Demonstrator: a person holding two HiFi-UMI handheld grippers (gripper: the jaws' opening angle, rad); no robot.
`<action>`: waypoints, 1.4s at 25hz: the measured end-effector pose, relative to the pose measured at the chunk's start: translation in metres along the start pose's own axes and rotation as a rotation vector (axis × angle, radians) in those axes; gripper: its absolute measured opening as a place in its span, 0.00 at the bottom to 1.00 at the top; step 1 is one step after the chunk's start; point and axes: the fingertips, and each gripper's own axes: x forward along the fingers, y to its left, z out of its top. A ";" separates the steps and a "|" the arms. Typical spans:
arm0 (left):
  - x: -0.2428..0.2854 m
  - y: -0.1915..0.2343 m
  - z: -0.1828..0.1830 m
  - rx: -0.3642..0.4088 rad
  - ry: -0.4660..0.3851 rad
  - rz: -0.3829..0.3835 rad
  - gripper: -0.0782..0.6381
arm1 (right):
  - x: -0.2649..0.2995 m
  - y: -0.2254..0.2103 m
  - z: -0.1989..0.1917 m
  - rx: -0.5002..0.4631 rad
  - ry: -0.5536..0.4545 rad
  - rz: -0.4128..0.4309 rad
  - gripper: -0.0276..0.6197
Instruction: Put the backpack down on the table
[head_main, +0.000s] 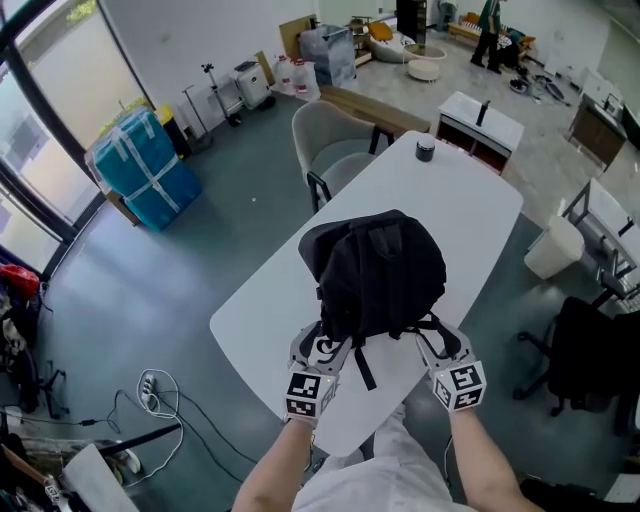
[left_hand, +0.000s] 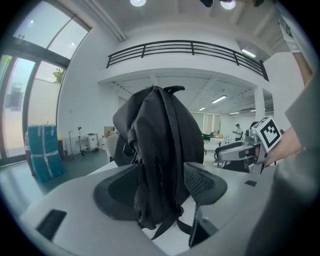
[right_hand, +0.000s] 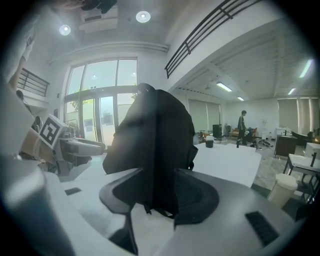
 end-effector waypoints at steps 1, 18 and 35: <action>-0.005 -0.002 0.004 0.004 -0.011 -0.007 0.52 | -0.003 0.004 0.003 0.002 -0.007 0.002 0.35; -0.103 -0.043 0.083 0.155 -0.204 -0.182 0.20 | -0.085 0.072 0.094 -0.057 -0.218 0.024 0.09; -0.155 -0.080 0.098 0.189 -0.275 -0.314 0.16 | -0.142 0.127 0.109 -0.129 -0.262 0.013 0.07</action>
